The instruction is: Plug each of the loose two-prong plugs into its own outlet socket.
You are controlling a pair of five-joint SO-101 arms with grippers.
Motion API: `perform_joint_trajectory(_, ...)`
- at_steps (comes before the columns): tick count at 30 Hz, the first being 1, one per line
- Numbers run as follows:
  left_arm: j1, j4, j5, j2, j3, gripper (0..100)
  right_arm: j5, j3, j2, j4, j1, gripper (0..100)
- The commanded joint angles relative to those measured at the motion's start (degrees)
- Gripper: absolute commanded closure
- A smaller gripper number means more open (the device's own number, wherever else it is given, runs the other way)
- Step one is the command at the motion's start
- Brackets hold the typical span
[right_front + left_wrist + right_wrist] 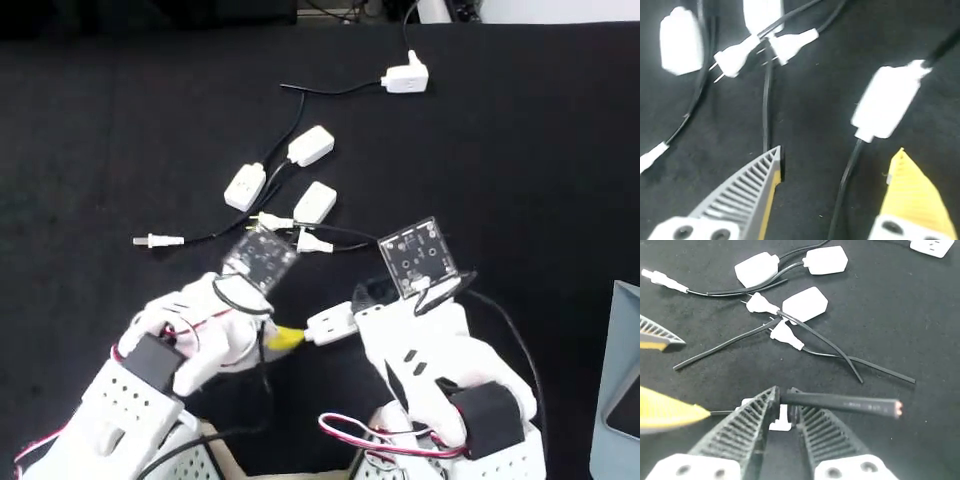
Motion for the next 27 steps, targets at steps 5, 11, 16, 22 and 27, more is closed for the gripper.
perform_joint_trajectory(5, 3.82, -2.64, -0.44, 5.36, -4.18, 66, -4.04, -3.21, -0.31, -0.79, 0.79, 89.5)
perform_joint_trajectory(11, 1.01, -6.15, -0.09, 10.29, -4.97, 67, -5.89, -3.47, 0.13, 1.41, 0.88, 83.6)
perform_joint_trajectory(16, -7.16, -6.15, 0.0, 8.88, -6.99, 67, -5.98, -3.47, 0.13, 1.32, 0.88, 85.6)
perform_joint_trajectory(22, -9.27, -5.27, -0.09, 5.89, -4.88, 67, -6.07, -4.88, 0.22, 1.49, 0.97, 85.4)
perform_joint_trajectory(27, -3.03, -5.71, -0.35, 6.15, -4.44, 66, -8.53, -10.24, 0.31, 1.93, 0.97, 85.4)
